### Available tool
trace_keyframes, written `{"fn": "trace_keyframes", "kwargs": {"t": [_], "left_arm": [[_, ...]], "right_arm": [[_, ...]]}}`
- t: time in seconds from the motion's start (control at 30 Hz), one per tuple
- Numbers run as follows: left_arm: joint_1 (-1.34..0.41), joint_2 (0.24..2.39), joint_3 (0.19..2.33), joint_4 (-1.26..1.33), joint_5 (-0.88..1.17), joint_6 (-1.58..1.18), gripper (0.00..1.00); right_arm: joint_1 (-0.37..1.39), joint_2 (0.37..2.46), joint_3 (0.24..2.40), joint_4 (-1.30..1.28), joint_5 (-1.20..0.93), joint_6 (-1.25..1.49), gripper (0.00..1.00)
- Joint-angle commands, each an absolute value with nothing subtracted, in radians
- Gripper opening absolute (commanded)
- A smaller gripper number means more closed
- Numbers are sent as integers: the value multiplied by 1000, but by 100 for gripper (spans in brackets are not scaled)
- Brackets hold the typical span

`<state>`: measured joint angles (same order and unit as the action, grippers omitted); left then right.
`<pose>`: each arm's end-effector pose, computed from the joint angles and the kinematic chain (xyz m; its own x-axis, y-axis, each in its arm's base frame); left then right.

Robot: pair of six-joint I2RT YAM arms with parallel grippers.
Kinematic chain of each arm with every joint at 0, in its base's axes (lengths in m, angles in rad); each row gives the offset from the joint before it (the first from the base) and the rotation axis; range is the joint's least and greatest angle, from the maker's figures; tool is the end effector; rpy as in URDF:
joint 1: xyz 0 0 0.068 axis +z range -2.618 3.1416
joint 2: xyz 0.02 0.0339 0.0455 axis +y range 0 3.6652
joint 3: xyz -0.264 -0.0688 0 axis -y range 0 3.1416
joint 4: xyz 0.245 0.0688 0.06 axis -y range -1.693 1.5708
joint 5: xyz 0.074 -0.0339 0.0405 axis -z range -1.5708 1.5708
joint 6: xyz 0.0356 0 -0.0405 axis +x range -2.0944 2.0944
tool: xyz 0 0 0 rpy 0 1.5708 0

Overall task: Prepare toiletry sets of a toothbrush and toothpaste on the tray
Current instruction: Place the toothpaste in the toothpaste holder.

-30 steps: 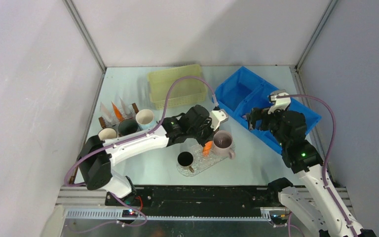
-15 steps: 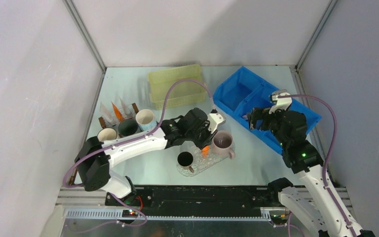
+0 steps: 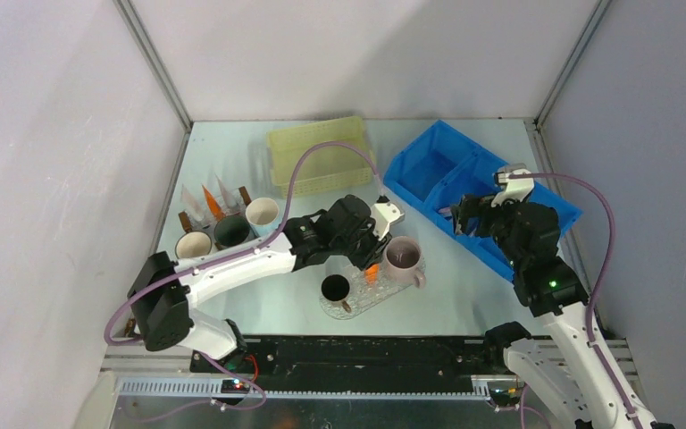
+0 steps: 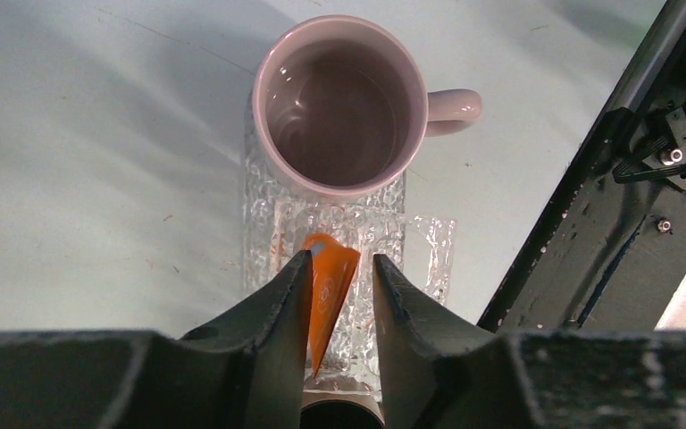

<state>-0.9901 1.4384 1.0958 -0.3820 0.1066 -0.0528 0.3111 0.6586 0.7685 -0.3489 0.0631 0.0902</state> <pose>0.1713 -0.2679 0.2769 -0.4093 0.5281 -0.7440 0.8546 0.5075 -0.1099 0.1478 0.0452 0.3357 -0.2467 0.0151 -0.9690 -0.2259 0.9714 0.0727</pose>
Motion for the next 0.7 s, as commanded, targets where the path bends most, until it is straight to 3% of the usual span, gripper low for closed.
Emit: {"fn": "trace_keyframes", "kwargs": {"t": [0.0, 0.33, 0.67], "left_arm": [[-995, 1398, 1087, -366, 104, -56, 33], [-996, 1378, 1053, -311, 136, -30, 4], [-994, 1356, 1018, -251, 136, -15, 0]], "right_arm": [[302, 642, 776, -352, 83, 104, 99], [295, 636, 776, -359, 75, 114, 99], [293, 625, 776, -362, 70, 111, 99]]}}
